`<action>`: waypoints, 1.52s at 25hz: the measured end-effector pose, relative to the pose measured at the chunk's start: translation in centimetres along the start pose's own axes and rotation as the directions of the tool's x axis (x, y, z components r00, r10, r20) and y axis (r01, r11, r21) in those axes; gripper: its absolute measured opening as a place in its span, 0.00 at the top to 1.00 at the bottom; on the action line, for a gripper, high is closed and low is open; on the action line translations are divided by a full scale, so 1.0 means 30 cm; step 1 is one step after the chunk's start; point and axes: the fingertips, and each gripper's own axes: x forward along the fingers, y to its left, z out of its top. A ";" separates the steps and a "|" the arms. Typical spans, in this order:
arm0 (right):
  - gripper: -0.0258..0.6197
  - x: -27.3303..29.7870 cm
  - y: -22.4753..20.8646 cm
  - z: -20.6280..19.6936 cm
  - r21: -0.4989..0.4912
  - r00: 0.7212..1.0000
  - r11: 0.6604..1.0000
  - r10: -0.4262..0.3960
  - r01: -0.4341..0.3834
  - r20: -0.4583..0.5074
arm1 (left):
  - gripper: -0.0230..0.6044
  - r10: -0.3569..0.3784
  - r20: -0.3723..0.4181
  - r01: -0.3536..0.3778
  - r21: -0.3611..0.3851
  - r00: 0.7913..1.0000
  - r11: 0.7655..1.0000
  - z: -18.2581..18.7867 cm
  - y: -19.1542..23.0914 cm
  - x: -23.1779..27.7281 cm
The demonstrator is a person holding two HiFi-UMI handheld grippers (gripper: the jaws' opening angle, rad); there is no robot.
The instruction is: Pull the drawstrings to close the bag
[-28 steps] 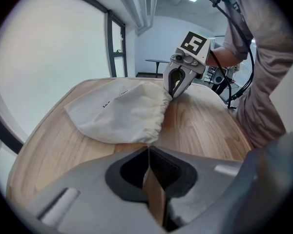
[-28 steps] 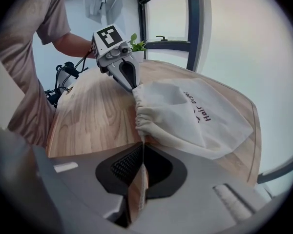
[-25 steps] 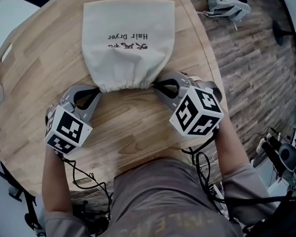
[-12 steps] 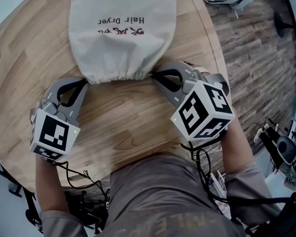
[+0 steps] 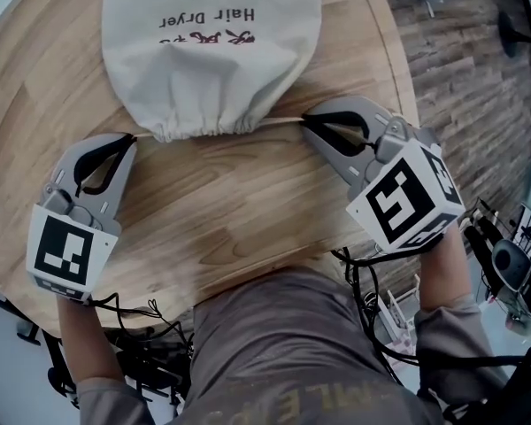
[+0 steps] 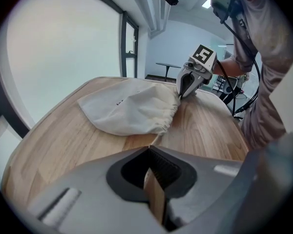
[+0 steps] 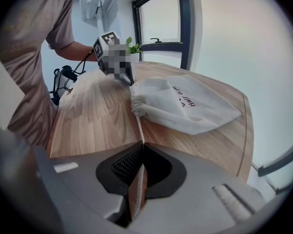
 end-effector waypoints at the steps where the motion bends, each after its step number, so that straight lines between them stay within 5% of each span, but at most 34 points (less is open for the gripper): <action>1: 0.91 -0.003 -0.003 -0.008 0.005 1.000 1.000 -0.002 0.002 -0.003 | 0.96 0.001 0.001 -0.001 0.000 1.000 1.000 0.002 0.003 0.001; 14: 0.91 0.004 -0.016 -0.020 0.062 0.998 0.997 -0.046 0.043 0.047 | 0.96 0.015 0.045 -0.013 -0.047 0.999 0.999 0.024 -0.003 -0.018; 22: 0.91 -0.256 -0.106 0.113 0.105 0.962 0.976 -0.209 0.193 0.174 | 0.96 0.180 0.177 -0.175 -0.046 0.968 0.984 0.253 0.009 -0.228; 25: 0.91 -0.424 -0.148 0.248 0.133 0.918 0.960 -0.275 0.246 0.287 | 0.96 0.285 0.261 -0.278 -0.063 0.922 0.958 0.374 0.031 -0.393; 29: 0.91 -0.688 -0.225 0.494 0.105 0.789 0.920 -0.378 0.377 0.485 | 0.96 0.462 0.371 -0.459 -0.102 0.806 0.883 0.539 0.088 -0.664; 31: 0.91 -0.810 -0.205 0.585 0.111 0.738 0.904 -0.403 0.413 0.542 | 0.96 0.501 0.426 -0.517 -0.089 0.753 0.852 0.610 0.071 -0.798; 38: 0.91 -1.108 -0.136 0.745 0.131 0.624 0.870 -0.439 0.476 0.646 | 0.96 0.610 0.499 -0.625 -0.161 0.616 0.764 0.761 -0.022 -1.081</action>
